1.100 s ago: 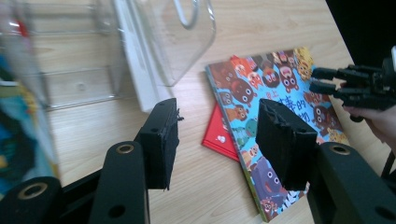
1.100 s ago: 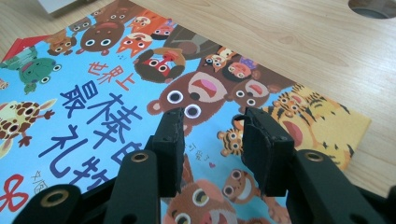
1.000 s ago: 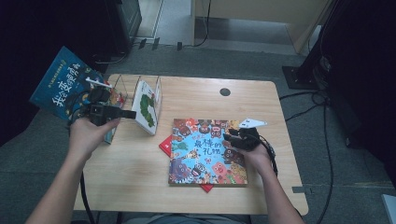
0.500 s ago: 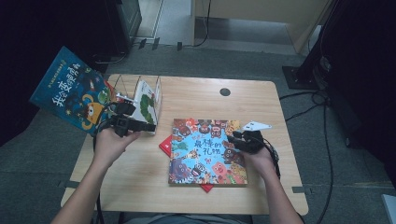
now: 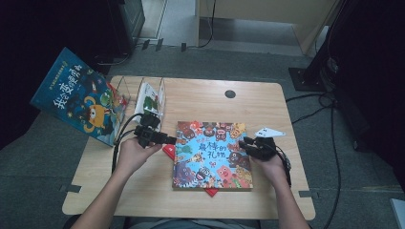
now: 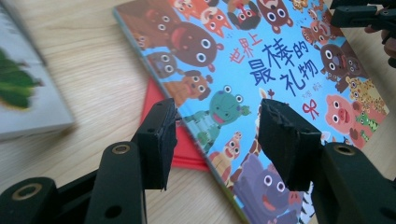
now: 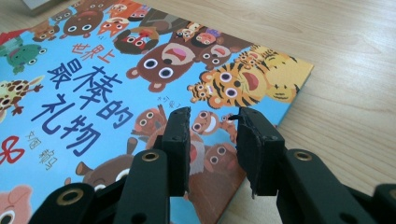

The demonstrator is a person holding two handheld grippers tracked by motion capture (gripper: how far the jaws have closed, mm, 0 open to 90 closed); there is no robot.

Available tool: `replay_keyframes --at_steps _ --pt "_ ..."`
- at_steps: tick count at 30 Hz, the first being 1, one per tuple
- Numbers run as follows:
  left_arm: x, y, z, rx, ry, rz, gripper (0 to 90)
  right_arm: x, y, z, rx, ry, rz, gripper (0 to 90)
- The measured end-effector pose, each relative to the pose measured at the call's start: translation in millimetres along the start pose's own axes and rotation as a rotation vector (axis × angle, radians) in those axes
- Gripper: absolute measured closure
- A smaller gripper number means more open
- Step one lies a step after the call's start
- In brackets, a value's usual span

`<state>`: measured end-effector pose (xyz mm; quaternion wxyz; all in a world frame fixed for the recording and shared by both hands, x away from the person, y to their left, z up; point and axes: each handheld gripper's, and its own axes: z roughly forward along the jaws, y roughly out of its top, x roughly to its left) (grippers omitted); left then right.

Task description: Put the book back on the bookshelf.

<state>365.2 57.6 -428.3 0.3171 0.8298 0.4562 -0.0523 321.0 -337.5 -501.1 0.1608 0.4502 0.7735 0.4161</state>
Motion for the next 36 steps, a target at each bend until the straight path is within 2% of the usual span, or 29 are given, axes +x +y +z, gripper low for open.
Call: replay_keyframes --at_steps 6,10,12,13,14,16,21,24,27,28,31,33,36 --pt "-2.7 -0.5 17.2 0.007 -0.032 -0.002 47.3 -2.0 -5.5 -5.0 0.001 -0.014 0.014 65.7" --pt "-2.3 -3.3 28.1 0.017 -0.024 0.011 47.5 -3.3 -10.2 -8.4 0.007 -0.020 0.023 67.5" --pt "-2.6 -4.8 33.3 0.024 -0.006 0.033 48.1 -4.1 -11.8 -9.6 0.010 -0.023 0.028 68.7" --pt "-2.6 -4.8 33.3 0.024 -0.006 0.033 50.4 -4.1 -11.8 -9.6 0.010 -0.023 0.028 68.7" --pt "-2.6 -5.8 34.6 0.022 -0.006 0.053 50.4 -4.6 -12.3 -10.0 0.010 -0.023 0.030 69.9" --pt "0.4 -8.9 37.8 0.015 -0.034 0.037 55.6 -6.5 -14.6 -11.6 0.016 -0.026 0.034 73.1" --pt "3.5 -14.5 43.6 0.022 -0.031 0.028 62.9 -9.1 -16.1 -13.6 0.016 -0.034 0.051 76.8" --pt "4.5 -17.0 44.8 0.032 -0.018 0.023 65.4 -11.0 -16.5 -14.9 0.017 -0.049 0.042 81.3" --pt "5.1 -20.1 44.4 0.015 -0.022 0.018 69.9 -11.8 -16.7 -14.8 0.022 -0.062 0.045 84.0" --pt "5.4 -21.2 44.4 0.012 -0.019 0.015 75.1 -12.4 -16.8 -14.1 0.027 -0.065 0.044 85.0" --pt "7.7 -23.9 44.1 0.011 -0.029 0.004 78.2 -12.7 -16.8 -12.7 0.035 -0.065 0.039 85.4" --pt "8.1 -26.0 43.3 -0.009 -0.026 0.009 84.8 -12.5 -16.9 -11.2 0.044 -0.061 0.033 85.4" --pt "10.1 -27.2 42.7 -0.014 -0.033 0.002 89.4 -10.9 -16.2 -9.7 0.051 -0.063 0.026 86.3"
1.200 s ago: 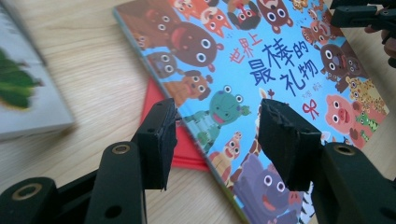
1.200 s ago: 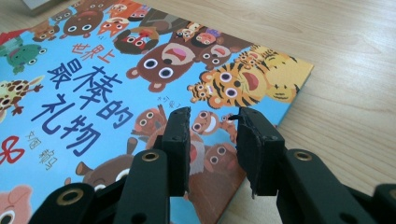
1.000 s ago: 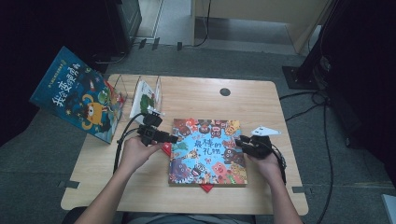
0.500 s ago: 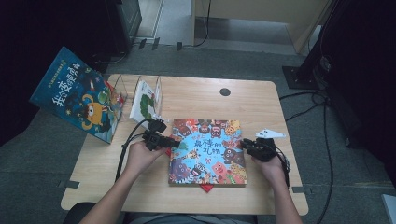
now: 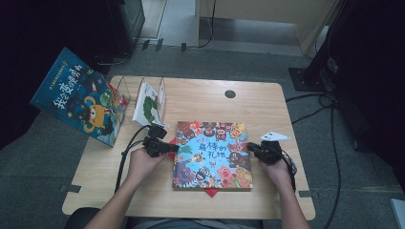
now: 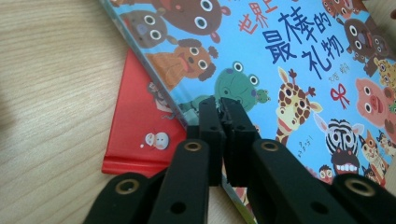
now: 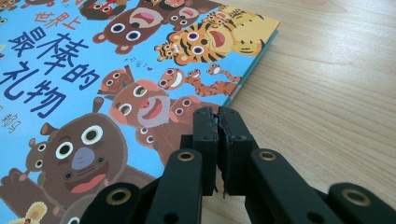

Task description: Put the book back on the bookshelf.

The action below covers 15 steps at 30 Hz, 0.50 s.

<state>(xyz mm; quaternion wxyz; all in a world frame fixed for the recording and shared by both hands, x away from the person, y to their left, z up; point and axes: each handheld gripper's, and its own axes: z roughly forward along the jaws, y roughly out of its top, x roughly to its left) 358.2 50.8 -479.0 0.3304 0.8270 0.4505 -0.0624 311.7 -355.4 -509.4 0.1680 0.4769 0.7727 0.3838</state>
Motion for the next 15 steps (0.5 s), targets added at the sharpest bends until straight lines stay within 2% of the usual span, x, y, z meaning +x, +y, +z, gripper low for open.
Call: replay_keyframes --at_steps 7,12,15 --pt "6.8 -8.2 0.2 0.010 -0.006 -0.028 90.0 0.3 1.7 1.1 0.006 0.005 0.001 89.4" --pt "5.3 -12.5 1.2 0.022 0.018 -0.017 90.0 0.1 3.1 2.1 0.008 0.000 0.003 89.9" --pt "6.7 -16.8 1.1 0.015 0.005 -0.036 90.0 -1.1 4.8 3.1 0.013 0.004 0.009 90.0"
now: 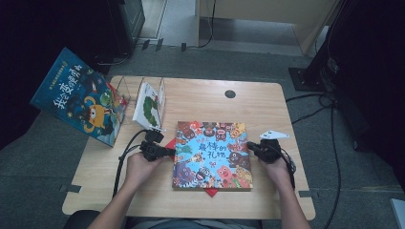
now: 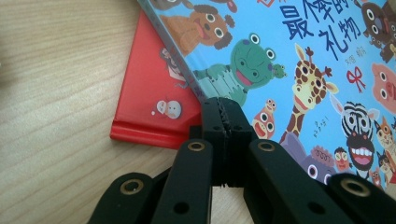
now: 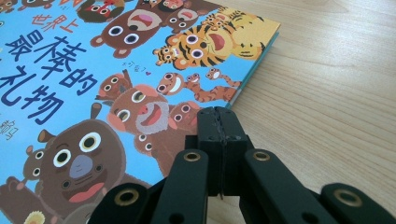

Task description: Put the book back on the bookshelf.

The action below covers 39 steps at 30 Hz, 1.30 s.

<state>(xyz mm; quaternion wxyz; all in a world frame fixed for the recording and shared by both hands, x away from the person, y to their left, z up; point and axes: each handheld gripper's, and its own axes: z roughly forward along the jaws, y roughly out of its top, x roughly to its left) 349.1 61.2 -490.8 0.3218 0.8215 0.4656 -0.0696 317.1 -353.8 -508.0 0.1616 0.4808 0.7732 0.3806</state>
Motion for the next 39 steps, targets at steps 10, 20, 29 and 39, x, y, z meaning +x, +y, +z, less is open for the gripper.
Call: replay_keyframes --at_steps 10,20,29,39 --pt "-2.7 -8.2 -1.4 -0.007 -0.001 0.004 90.0 -2.0 3.0 2.3 -0.001 0.000 0.009 90.0" --pt "-2.0 -16.1 -9.6 -0.051 0.038 0.013 89.1 -2.1 9.8 9.3 -0.001 0.015 0.005 90.0" --pt "-1.0 -26.9 -15.0 -0.045 0.028 -0.010 89.0 -1.8 15.1 14.6 0.005 0.026 -0.004 90.0" --pt "1.5 -37.4 -15.9 -0.071 0.011 -0.017 90.0 -1.7 22.1 23.3 0.004 0.028 -0.012 90.0"
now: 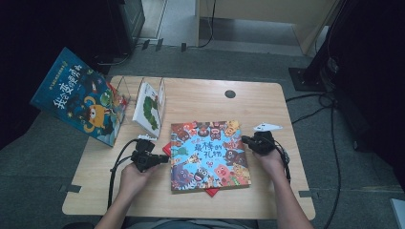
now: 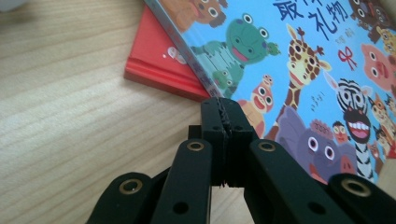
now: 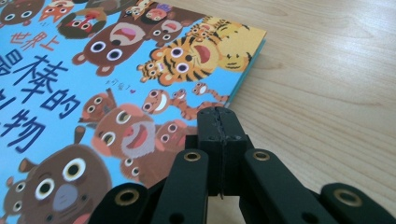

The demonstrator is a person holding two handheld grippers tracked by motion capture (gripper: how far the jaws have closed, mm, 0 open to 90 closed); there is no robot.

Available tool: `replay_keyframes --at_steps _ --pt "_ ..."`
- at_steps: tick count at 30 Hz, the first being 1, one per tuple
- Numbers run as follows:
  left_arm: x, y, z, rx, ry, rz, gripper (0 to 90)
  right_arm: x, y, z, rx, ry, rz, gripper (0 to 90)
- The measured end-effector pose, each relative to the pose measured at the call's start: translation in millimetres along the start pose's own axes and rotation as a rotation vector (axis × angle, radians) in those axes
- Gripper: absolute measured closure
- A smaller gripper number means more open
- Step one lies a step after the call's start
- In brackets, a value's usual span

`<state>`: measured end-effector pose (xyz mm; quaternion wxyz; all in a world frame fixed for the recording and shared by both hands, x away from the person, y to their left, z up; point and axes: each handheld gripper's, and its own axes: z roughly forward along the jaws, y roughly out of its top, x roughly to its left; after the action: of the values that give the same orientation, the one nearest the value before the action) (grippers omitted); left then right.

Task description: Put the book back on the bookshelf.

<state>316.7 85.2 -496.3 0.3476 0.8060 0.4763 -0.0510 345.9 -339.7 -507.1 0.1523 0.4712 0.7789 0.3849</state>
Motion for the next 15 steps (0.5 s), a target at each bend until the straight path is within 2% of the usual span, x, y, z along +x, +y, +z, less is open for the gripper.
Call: replay_keyframes --at_steps 2,3,5,10,15 --pt "-0.2 -1.4 0.2 0.013 -0.012 -0.006 90.0 -1.7 1.9 2.8 -0.002 -0.005 0.001 90.0" --pt "-1.1 -2.9 1.4 0.033 -0.004 0.001 90.0 -2.8 3.8 4.8 -0.002 -0.009 0.006 90.0" --pt "-2.9 -4.4 2.7 0.044 -0.009 0.009 90.0 -3.2 4.9 5.6 -0.002 -0.013 0.004 90.0" --pt "-6.0 -6.9 4.6 0.054 0.004 0.021 90.0 -2.3 7.3 7.9 0.002 -0.003 0.004 90.0" --pt "-7.4 -10.1 2.2 0.068 0.006 0.008 90.0 -0.2 9.6 10.8 0.003 0.002 0.002 90.0"
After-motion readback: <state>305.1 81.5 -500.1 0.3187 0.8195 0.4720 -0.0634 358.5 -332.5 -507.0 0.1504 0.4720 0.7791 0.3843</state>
